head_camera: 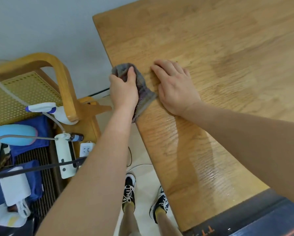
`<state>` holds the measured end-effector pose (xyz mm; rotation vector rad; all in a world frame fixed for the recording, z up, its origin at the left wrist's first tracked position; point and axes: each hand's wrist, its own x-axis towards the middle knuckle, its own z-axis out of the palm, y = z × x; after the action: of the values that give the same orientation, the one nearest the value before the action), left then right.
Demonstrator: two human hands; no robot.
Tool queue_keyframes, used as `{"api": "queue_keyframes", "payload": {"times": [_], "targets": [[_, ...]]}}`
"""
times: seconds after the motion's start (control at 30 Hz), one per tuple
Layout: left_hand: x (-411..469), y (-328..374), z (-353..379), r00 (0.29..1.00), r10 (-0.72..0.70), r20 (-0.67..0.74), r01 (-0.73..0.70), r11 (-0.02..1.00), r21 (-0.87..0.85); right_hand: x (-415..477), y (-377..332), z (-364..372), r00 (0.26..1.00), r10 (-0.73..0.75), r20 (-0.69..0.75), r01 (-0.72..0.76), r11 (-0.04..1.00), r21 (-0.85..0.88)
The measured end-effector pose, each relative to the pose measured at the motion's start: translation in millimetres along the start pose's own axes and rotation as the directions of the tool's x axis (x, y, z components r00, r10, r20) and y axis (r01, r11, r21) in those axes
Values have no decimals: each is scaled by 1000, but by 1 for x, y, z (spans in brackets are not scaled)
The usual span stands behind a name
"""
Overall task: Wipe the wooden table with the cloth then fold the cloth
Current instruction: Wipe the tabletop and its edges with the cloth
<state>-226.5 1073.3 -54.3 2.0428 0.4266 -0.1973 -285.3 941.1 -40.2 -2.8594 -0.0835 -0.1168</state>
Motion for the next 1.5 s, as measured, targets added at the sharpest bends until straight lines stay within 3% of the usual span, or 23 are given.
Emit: {"api": "queue_keyframes", "payload": {"times": [0.07,0.17,0.33,0.43,0.53,0.67,0.9,1.07,1.2,1.33,1.4,1.5], "targets": [[-21,-11,0,997,72,-14,-71,997,43,2,-2,-2,1000,-8,0,8,1000,-4],[-88,-42,-2,982,187,4,-186,981,-44,0,-3,-4,1000,8,-19,-9,1000,-28],[-185,-69,-10,989,124,78,-129,990,64,-10,-7,-6,981,182,-59,-188,975,-116],[-150,-62,-13,979,157,134,-153,988,-35,-35,-20,-11,964,264,-7,-264,964,-33],[-84,-38,-2,998,52,27,-53,998,18,-109,-26,-18,937,342,-71,-344,939,-3],[-108,-46,2,997,81,-17,-80,995,61,-211,-21,-14,797,576,-180,-582,813,20],[-291,-118,-12,979,150,138,-146,989,-33,-205,-18,-4,792,571,-218,-580,814,24],[-294,-124,-15,955,228,189,-237,971,28,-211,-12,-8,779,570,-262,-524,820,230],[-242,-102,-8,967,241,80,-245,968,48,-231,-38,-12,673,668,-317,-473,718,511],[-193,-80,-3,986,166,-17,-167,985,-53,-301,-102,0,639,736,-224,-463,600,653],[-202,-80,-5,989,144,-10,-144,982,-125,-316,-126,7,601,789,-122,-504,494,709],[-256,-106,-10,976,212,50,-208,975,-82,-314,-143,5,514,857,33,-496,266,827]]}}
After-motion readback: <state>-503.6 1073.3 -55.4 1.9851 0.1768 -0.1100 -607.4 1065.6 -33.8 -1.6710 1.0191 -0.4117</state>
